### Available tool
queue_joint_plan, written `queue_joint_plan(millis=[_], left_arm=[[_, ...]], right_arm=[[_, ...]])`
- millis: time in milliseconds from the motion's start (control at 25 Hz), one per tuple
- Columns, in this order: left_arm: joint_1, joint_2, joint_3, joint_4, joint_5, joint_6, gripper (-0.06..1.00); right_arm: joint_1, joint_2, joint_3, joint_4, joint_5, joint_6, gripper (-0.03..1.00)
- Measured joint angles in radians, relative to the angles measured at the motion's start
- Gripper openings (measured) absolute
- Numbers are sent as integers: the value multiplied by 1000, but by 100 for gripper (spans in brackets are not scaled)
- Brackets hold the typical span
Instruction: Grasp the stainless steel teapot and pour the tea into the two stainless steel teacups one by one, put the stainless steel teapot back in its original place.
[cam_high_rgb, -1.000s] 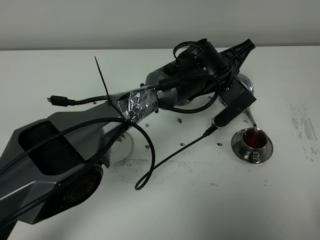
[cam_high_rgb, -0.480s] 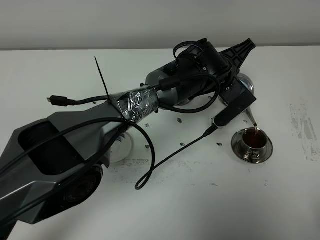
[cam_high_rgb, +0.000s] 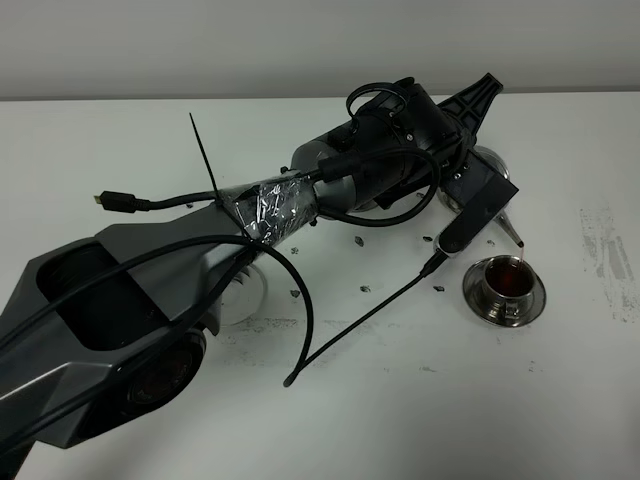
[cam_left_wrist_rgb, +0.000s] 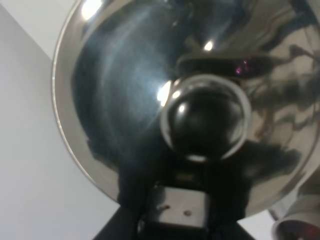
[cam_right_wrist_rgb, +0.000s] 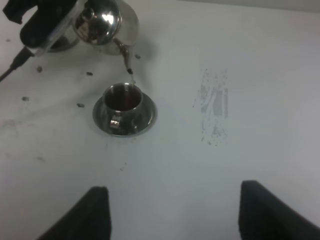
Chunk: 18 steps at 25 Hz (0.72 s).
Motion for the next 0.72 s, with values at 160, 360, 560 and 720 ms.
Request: queue_joint_plan(millis=[160, 360, 560, 720], left_arm=[[0, 0, 0, -15, 13, -62, 18], [0, -26, 0, -34, 79, -166, 18], [0, -80, 0, -112, 206, -398, 18], [0, -123, -2, -192, 306, -701, 18]], right_arm=[[0, 0, 0, 0, 0, 0, 56], [0, 0, 0, 0, 0, 0, 56], [0, 0, 0, 0, 0, 0, 56], [0, 0, 0, 0, 0, 0, 56]])
